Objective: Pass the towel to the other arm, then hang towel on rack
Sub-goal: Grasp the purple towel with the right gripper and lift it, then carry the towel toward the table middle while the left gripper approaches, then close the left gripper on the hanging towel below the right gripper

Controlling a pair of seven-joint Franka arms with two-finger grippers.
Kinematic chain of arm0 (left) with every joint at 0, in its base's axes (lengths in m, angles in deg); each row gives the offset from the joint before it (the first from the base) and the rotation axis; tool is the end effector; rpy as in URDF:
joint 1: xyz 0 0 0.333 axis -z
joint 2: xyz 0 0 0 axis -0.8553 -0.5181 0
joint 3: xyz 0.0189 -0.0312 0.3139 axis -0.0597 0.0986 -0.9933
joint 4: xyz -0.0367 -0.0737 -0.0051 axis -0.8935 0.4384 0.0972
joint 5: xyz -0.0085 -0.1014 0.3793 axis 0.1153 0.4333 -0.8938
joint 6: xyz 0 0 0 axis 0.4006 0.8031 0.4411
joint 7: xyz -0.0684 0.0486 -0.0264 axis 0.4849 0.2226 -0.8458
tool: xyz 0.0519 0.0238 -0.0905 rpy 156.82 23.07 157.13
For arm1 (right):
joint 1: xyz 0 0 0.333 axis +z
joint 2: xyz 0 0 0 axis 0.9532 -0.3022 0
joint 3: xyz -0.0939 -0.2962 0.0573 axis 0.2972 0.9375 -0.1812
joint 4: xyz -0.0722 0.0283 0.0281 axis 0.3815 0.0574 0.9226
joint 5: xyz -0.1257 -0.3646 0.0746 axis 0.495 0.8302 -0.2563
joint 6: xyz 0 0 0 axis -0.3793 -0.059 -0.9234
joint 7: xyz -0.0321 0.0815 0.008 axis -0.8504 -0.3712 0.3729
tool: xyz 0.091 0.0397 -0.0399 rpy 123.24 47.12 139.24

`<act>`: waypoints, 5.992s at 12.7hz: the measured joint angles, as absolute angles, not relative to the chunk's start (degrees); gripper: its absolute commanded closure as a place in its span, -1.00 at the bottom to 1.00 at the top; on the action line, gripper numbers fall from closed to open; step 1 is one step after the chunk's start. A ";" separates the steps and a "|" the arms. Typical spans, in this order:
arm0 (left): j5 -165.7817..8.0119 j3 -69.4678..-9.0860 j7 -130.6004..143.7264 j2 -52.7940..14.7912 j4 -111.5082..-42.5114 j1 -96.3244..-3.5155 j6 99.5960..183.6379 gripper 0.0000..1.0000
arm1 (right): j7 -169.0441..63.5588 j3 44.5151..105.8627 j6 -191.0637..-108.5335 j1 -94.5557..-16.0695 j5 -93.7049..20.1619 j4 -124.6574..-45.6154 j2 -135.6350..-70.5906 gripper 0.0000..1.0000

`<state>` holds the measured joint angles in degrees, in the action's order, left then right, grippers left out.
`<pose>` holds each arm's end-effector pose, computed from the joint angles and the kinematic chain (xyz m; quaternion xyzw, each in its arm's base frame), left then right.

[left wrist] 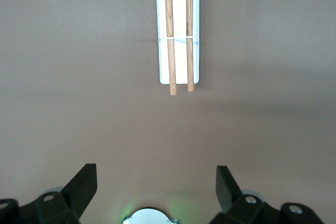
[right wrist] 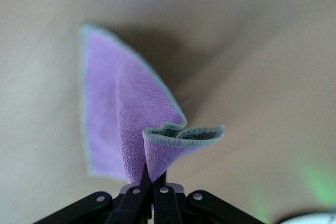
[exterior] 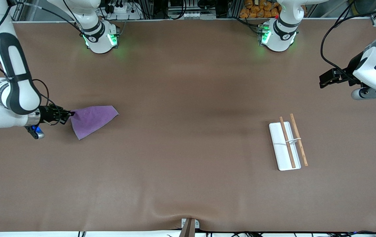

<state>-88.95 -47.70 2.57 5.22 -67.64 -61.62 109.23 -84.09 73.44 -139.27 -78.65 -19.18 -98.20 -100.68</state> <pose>0.5466 -0.0636 0.6021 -0.9976 -0.0304 0.0595 0.0165 0.5548 -0.0692 0.2641 -0.8852 0.3759 0.2553 0.1000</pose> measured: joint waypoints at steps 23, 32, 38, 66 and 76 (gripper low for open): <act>-85.87 -47.54 -0.24 3.09 -68.92 -61.60 110.04 -1.00 | -142.88 72.41 -173.24 -33.78 -70.89 -84.35 -95.26 1.00; -71.01 -47.47 -9.94 -4.23 -69.07 -61.55 120.66 -1.00 | -142.88 72.57 -183.44 -27.51 -75.10 -78.10 -101.86 1.00; -55.24 -47.43 -13.10 -13.03 -68.65 -61.25 129.03 -1.00 | -142.88 72.76 -183.44 -27.51 -75.10 -77.73 -101.97 1.00; -45.71 -47.16 -44.13 -30.89 -61.26 -46.49 140.06 -1.00 | -142.88 73.09 -183.39 -27.51 -75.10 -77.71 -102.08 1.00; -45.97 -47.17 -45.19 -31.04 -61.19 -45.17 139.95 -1.00 | -142.88 73.23 -183.37 -27.52 -75.10 -77.71 -102.08 1.00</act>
